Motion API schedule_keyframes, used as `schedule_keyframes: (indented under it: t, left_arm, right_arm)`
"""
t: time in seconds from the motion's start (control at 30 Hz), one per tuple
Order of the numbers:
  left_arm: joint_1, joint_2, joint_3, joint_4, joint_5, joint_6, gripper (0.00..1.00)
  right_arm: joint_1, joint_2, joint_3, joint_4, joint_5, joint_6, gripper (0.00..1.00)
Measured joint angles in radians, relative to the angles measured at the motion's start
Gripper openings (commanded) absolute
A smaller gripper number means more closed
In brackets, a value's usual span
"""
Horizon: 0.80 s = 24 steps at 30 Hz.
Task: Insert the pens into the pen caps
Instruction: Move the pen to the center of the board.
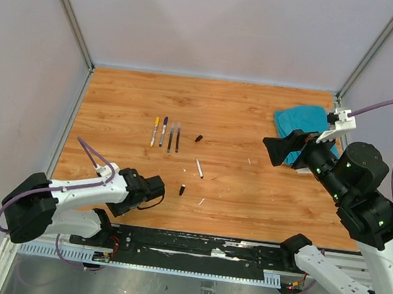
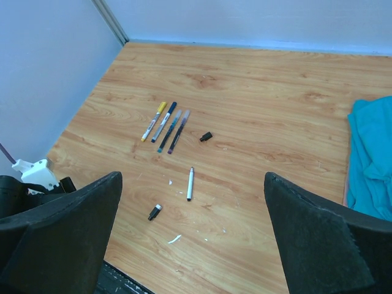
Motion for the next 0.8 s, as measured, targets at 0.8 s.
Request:
schedule_keyframes:
  t: [0.8]
  left_arm:
    - [0.114, -0.132, -0.106, 0.119, -0.013, 0.061, 0.31]
  right_arm:
    - [0.0, -0.006, 0.0, 0.006, -0.009, -0.061, 0.99]
